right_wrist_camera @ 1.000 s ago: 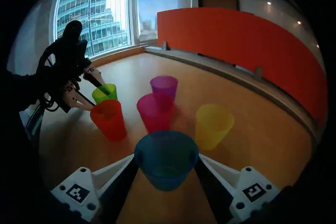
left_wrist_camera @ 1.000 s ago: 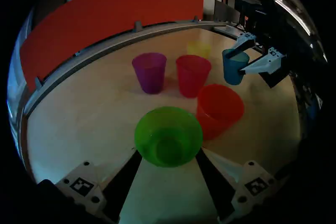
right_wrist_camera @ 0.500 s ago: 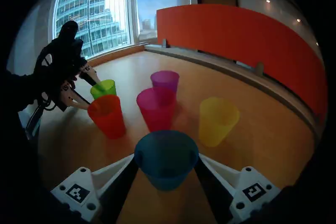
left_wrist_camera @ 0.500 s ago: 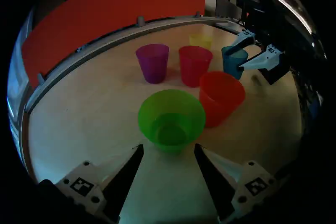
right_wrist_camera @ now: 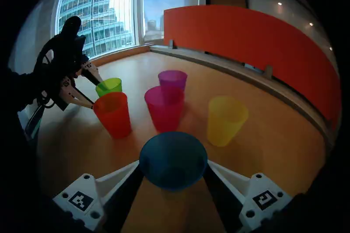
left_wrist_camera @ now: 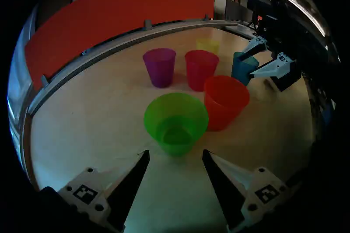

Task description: Pour water

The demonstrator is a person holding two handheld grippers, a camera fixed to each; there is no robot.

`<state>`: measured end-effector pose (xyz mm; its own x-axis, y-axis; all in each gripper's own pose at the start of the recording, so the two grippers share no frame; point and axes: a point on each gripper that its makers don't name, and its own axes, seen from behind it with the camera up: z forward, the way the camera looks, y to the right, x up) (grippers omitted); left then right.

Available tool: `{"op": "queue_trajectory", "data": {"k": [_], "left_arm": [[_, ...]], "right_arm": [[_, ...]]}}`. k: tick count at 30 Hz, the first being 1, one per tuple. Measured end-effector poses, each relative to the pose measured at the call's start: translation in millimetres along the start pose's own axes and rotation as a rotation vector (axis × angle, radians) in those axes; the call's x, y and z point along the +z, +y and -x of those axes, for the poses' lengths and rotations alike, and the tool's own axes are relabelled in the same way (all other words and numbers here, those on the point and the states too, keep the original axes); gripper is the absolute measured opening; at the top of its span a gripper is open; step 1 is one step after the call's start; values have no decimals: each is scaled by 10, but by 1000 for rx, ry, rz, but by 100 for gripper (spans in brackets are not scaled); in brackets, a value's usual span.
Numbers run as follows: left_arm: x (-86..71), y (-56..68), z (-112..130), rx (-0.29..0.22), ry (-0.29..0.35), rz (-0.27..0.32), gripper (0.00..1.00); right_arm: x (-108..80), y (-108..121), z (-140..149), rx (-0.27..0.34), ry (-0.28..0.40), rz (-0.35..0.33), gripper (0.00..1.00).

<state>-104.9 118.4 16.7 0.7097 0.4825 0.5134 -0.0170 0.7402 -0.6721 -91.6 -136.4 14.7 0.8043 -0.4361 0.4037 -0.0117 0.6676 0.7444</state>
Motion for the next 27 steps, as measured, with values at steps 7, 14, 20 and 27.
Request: {"op": "queue_trajectory", "data": {"k": [7, 14, 20, 27], "left_arm": [[-41, -14, 3, -12, 12, -8, 89], [-130, -32, 22, -21, 26, -24, 89], [-268, -37, 19, -36, 56, -52, 89], [-488, -71, -26, -68, 125, -114, 89]], "right_arm": [[1, 6, 69, -9, -19, 19, 100], [-75, -28, 55, -6, -11, 31, 100], [-224, -25, 75, -1, 3, 59, 100], [-469, -40, 50, 32, 51, 102, 100]]}}
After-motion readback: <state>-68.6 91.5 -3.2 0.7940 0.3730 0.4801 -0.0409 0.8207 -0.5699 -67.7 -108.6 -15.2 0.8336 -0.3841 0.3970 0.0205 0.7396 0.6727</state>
